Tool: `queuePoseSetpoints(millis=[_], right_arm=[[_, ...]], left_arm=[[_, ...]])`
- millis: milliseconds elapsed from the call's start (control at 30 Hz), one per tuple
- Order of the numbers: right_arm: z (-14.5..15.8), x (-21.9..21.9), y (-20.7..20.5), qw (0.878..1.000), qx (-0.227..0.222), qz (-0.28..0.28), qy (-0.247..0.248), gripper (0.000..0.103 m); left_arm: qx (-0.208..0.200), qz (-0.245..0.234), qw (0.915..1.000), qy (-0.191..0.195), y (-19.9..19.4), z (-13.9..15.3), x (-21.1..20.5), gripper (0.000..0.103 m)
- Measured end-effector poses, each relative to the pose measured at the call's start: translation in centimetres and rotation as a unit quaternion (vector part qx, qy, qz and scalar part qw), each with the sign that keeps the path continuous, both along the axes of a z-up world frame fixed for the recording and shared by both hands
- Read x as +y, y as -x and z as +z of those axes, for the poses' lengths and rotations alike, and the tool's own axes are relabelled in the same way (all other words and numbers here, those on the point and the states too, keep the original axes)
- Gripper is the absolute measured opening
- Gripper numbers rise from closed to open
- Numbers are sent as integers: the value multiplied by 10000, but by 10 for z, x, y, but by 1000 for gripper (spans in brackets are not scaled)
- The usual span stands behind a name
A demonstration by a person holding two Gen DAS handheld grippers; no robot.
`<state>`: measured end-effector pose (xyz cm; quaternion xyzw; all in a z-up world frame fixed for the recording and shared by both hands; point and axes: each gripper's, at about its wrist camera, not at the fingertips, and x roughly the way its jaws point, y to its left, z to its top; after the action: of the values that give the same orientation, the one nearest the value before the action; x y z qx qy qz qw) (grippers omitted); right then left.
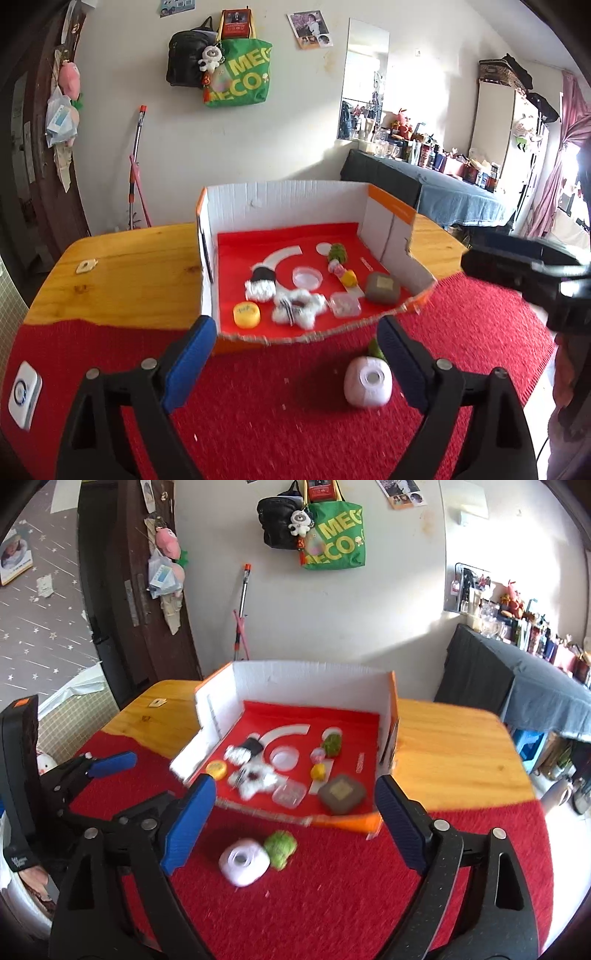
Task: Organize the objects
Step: 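Withdraw both tools from the box toward the remaining items on the rug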
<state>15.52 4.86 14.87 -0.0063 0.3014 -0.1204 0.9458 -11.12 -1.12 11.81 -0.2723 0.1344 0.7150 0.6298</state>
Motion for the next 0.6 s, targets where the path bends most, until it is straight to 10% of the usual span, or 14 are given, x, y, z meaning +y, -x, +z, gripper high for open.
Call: queuePoseSetpoints(millis=[600], right_arm=[[-108,-21,40,9952,564,-654,-471,91]], left_arm=[[-475,158,9952,836,-21,-81,-7,99]])
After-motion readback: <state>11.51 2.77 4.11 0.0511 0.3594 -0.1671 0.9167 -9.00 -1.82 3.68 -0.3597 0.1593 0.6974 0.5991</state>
